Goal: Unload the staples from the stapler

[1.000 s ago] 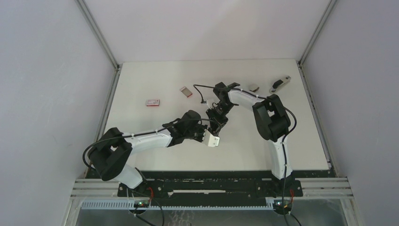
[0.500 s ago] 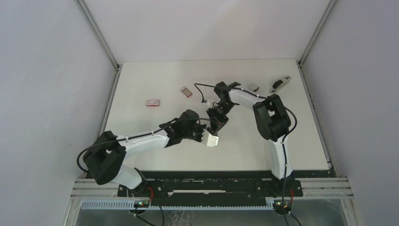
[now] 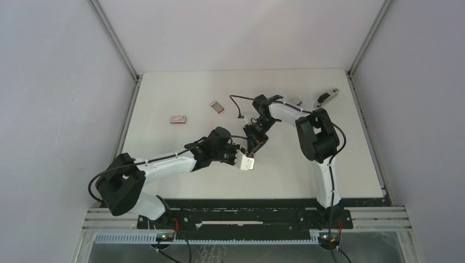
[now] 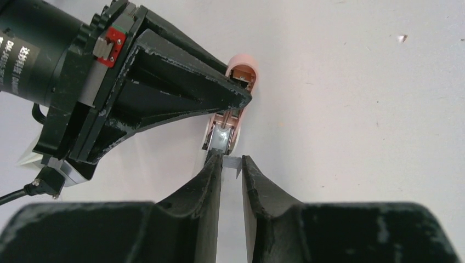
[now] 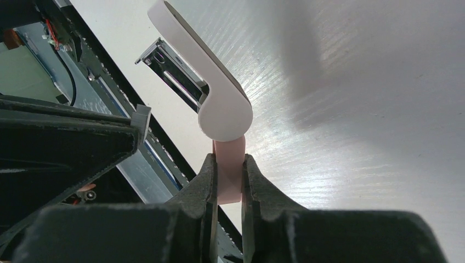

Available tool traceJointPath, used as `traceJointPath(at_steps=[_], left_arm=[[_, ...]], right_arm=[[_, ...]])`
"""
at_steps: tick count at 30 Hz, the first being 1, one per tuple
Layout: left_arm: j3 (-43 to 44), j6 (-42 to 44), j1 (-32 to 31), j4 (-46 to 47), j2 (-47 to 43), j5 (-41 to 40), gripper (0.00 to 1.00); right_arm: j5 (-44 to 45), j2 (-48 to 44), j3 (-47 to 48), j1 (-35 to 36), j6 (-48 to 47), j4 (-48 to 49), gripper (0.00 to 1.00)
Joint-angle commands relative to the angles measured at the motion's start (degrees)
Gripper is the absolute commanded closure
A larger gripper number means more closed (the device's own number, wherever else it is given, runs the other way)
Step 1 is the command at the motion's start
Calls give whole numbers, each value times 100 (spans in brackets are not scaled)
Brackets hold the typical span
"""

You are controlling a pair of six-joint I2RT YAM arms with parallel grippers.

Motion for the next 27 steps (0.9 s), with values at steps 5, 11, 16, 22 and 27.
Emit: traceJointPath(at_steps=[5,11,16,22,27], left_arm=[[203,-220,326,-75,-169,-31,75],[225,-65,473,-348,149,-312,75],[544,-8,558,-689,661,-540,75],[1015,-5,562,-1063,1181,-784,72],[1103,-23,562,-1087,1244,-835,67]], right_arm=[[178,-265,221,-361,-56,44,100],[436,-481,212,-763,-19,55,100],[556,-683,172,-1117,69,134,100],[721,-900,43,-1419,161,273,100],[720,-912,36,-1467,166,275,100]])
